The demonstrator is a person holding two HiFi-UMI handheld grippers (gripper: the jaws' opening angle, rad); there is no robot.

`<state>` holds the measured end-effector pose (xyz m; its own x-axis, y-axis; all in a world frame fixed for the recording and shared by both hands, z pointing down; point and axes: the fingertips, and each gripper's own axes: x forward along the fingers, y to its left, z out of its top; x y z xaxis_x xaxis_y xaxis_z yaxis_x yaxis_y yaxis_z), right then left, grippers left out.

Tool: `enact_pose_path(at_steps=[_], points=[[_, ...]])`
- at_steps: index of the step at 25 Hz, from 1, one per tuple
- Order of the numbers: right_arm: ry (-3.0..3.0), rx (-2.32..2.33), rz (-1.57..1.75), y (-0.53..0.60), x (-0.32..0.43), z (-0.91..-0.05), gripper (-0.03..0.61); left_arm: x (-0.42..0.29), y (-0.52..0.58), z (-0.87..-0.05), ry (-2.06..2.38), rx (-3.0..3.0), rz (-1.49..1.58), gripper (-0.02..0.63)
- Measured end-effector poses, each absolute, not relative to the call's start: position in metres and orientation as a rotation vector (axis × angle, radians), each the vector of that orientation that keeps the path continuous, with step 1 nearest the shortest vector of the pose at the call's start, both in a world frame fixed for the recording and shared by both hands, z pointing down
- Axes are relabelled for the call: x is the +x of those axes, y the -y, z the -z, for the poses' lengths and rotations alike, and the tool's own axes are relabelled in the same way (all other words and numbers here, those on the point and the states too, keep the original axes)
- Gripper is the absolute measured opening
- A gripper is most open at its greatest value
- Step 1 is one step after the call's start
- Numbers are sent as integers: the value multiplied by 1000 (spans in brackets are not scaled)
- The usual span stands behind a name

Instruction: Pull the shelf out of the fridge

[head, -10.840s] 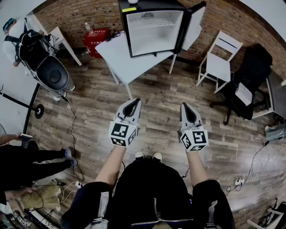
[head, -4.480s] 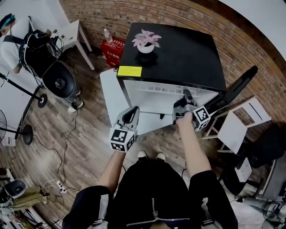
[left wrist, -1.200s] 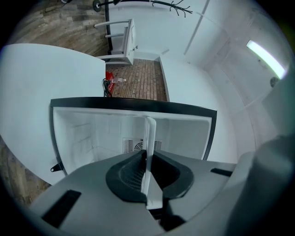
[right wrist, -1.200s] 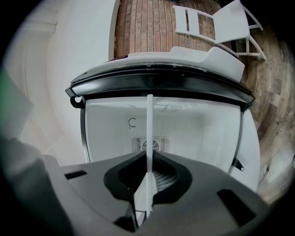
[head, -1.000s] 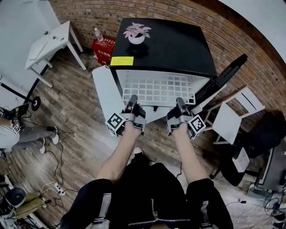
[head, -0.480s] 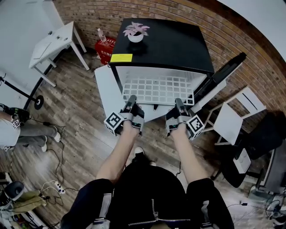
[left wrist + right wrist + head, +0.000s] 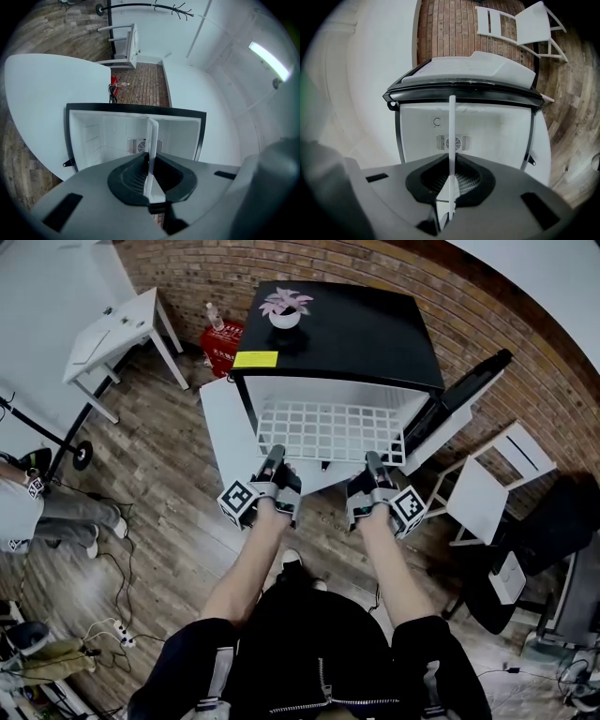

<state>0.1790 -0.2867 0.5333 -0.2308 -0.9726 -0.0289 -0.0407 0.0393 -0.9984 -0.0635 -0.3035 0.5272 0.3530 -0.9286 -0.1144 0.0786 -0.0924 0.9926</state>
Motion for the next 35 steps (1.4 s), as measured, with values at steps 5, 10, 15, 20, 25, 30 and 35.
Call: enact_pose_path(at_steps=[5,10,15,20,25,30,35], points=[[-1434,-1089,1334,274,177,-532,28,-65,291,-528,841,1387,1029,37],[-1436,-1086,1339,259,176,-531,28,-66,277,-529,845,1384,1025,37],[-1418,-1086,1366,235,174,-541,29,-66,253,-533,849,1371,1021,37],[-1418,-1088,1387,209,172,-550,28,-67,226,-539,849,1364,1020,37],[-1433,-1088,1388,183,172,-551,29,-68,198,-543,855,1350,1022,37],[-1442,-1070,1388,159,171,-546,29,-70,174,-536,855,1362,1037,37],[-1458,-1056,1382,142,169,-540,29,-72,155,-535,855,1363,1055,37]])
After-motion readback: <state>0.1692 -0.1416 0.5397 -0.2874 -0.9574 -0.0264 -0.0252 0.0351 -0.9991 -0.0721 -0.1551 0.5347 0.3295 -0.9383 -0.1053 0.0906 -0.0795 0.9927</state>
